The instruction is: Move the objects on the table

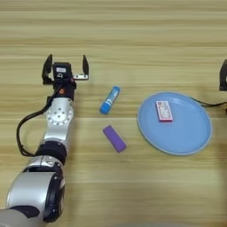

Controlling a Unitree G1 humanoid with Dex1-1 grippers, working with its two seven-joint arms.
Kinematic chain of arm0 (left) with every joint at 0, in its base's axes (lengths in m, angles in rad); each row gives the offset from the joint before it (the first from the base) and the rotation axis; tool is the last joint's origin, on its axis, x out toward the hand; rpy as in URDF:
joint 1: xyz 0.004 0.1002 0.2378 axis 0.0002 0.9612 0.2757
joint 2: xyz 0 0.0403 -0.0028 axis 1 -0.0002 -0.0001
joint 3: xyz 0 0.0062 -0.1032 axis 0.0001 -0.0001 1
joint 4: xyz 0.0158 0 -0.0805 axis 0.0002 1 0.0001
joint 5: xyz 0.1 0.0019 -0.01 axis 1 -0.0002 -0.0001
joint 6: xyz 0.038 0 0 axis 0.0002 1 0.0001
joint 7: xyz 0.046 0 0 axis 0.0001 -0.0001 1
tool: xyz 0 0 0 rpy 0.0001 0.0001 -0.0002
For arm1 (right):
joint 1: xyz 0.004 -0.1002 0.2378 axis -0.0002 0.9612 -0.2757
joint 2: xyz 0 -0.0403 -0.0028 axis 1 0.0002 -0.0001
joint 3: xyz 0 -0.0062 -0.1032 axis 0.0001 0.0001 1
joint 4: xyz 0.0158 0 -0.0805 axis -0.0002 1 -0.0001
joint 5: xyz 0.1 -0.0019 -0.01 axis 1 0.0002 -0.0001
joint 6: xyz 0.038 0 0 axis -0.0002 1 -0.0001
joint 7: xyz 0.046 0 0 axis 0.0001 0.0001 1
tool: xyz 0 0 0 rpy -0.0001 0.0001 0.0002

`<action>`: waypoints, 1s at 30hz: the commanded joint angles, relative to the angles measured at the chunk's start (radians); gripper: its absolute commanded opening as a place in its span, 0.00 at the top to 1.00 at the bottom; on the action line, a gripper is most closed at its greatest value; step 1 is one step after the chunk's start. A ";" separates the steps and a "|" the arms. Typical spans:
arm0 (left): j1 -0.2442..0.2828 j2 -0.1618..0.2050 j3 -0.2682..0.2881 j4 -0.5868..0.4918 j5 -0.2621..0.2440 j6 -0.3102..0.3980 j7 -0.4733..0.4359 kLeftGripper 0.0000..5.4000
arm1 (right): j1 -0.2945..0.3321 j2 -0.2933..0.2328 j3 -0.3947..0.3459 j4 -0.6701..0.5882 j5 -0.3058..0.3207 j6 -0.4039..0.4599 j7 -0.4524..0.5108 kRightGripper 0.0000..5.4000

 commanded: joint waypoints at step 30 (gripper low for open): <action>0.030 0.015 0.007 -0.048 -0.014 0.015 -0.006 0.00 | 0.049 -0.028 -0.030 0.071 0.002 0.217 0.040 0.00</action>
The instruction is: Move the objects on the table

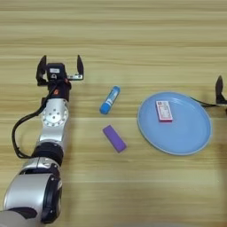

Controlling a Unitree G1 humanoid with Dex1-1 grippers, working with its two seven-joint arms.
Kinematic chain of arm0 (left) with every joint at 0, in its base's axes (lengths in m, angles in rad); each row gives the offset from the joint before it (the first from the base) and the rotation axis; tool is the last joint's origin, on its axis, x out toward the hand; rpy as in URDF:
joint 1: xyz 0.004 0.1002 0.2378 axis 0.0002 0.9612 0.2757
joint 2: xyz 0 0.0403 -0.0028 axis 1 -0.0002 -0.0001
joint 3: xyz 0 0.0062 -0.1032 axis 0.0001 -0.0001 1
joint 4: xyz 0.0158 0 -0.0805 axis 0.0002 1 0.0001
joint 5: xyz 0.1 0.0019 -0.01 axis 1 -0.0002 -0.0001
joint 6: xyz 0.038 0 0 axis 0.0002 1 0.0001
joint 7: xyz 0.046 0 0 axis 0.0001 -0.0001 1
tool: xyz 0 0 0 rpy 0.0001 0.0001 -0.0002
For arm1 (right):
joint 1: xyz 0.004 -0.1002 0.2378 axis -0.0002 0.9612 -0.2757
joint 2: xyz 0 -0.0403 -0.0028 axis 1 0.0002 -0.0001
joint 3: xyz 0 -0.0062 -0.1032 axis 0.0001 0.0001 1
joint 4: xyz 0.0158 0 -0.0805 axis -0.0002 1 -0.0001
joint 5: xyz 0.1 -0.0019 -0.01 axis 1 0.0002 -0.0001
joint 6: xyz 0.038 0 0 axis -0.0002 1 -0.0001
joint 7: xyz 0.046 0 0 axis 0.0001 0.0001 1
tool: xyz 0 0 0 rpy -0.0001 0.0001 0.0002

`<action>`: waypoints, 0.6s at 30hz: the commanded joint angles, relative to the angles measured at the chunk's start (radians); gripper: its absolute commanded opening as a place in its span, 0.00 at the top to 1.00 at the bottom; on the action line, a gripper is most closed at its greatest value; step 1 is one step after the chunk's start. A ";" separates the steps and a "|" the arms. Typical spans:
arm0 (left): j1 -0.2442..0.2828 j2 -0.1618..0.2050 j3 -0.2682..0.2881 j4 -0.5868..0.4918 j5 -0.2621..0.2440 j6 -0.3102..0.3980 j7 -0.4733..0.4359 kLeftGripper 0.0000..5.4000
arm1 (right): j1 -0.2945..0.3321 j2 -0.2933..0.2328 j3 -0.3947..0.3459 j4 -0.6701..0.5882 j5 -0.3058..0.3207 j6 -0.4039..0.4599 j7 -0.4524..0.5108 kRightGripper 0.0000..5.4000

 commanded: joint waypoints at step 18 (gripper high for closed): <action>0.001 0.007 -0.001 -0.003 0.004 0.011 0.001 0.00 | -0.057 -0.039 -0.057 0.224 0.063 0.027 0.022 0.00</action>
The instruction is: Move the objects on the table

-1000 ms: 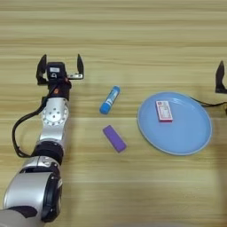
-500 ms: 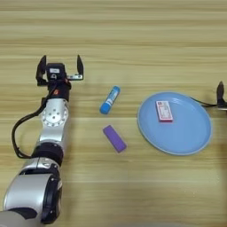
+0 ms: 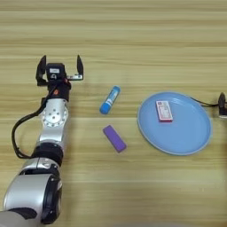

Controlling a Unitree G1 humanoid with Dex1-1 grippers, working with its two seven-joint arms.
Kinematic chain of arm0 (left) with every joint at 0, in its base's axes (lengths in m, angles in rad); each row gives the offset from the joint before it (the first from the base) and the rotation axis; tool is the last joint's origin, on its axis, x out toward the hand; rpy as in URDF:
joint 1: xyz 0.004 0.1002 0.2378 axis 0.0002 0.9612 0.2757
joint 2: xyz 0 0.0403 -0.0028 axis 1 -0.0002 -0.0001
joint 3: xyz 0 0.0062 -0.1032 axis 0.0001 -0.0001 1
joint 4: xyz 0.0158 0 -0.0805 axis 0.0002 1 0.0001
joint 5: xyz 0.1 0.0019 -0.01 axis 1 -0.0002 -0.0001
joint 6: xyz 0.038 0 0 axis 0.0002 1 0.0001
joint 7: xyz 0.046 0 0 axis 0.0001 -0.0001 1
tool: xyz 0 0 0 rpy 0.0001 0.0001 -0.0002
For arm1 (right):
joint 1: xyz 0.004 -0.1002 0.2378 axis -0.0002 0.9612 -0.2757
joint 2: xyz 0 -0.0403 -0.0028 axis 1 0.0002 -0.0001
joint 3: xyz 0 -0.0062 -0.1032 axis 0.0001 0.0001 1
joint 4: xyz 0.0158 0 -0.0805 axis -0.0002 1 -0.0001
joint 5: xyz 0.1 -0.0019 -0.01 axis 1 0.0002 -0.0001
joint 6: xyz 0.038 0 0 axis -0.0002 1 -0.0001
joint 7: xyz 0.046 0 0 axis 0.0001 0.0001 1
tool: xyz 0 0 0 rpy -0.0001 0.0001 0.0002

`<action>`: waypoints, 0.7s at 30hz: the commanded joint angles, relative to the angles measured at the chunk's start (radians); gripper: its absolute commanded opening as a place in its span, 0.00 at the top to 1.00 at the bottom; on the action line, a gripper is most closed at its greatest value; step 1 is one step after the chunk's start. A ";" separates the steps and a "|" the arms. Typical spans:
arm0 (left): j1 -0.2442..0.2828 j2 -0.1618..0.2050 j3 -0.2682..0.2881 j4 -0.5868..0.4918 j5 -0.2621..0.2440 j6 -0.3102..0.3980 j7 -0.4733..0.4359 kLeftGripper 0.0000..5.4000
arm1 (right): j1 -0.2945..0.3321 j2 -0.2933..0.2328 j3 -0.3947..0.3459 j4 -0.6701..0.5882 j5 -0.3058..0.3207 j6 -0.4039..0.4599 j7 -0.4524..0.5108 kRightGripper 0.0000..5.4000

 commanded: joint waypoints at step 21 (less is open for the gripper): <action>-0.006 0.010 -0.001 0.008 0.004 0.008 0.000 0.00 | -0.049 -0.020 -0.030 0.178 0.053 0.001 0.020 0.00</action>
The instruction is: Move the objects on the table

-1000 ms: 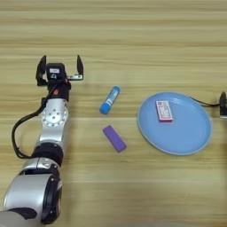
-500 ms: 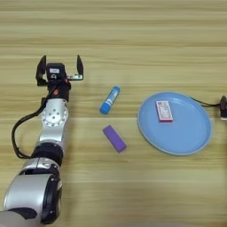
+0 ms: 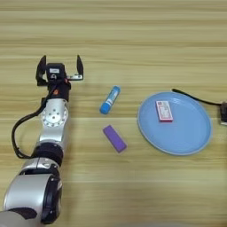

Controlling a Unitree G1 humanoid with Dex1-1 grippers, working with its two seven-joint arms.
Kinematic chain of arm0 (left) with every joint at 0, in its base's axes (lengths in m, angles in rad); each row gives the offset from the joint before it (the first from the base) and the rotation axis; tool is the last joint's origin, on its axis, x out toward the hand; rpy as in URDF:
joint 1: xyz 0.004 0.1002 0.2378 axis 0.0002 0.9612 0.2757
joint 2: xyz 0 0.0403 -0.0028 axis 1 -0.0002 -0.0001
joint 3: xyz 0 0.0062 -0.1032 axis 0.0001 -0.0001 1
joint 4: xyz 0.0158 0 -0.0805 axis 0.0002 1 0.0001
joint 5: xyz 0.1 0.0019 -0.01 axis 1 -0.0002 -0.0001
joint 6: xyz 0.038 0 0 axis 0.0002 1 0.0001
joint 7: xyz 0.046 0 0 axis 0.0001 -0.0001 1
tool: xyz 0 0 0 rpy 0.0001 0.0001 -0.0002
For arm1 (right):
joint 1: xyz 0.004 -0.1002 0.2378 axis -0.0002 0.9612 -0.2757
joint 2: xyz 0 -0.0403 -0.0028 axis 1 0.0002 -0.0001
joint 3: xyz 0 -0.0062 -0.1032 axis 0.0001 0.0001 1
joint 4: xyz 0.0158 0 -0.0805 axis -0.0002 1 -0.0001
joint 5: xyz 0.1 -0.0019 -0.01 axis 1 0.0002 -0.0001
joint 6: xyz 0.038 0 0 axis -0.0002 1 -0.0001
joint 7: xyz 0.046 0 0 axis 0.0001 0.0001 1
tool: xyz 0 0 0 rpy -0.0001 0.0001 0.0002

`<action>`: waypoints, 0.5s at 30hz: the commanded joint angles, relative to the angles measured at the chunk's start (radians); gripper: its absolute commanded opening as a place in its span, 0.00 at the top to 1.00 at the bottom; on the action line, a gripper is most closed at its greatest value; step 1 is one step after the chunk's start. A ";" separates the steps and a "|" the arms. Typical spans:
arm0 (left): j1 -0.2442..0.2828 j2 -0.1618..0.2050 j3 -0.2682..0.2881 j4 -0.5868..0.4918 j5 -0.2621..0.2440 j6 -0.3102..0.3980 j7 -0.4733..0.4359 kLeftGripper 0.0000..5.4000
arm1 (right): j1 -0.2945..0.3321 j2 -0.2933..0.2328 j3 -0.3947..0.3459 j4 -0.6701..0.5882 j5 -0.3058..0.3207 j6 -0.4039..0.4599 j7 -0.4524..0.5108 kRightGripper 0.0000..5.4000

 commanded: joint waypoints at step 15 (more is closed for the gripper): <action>-0.006 0.013 0.001 0.006 0.002 0.007 -0.004 0.00 | -0.017 -0.001 -0.004 0.028 0.055 0.020 0.036 0.13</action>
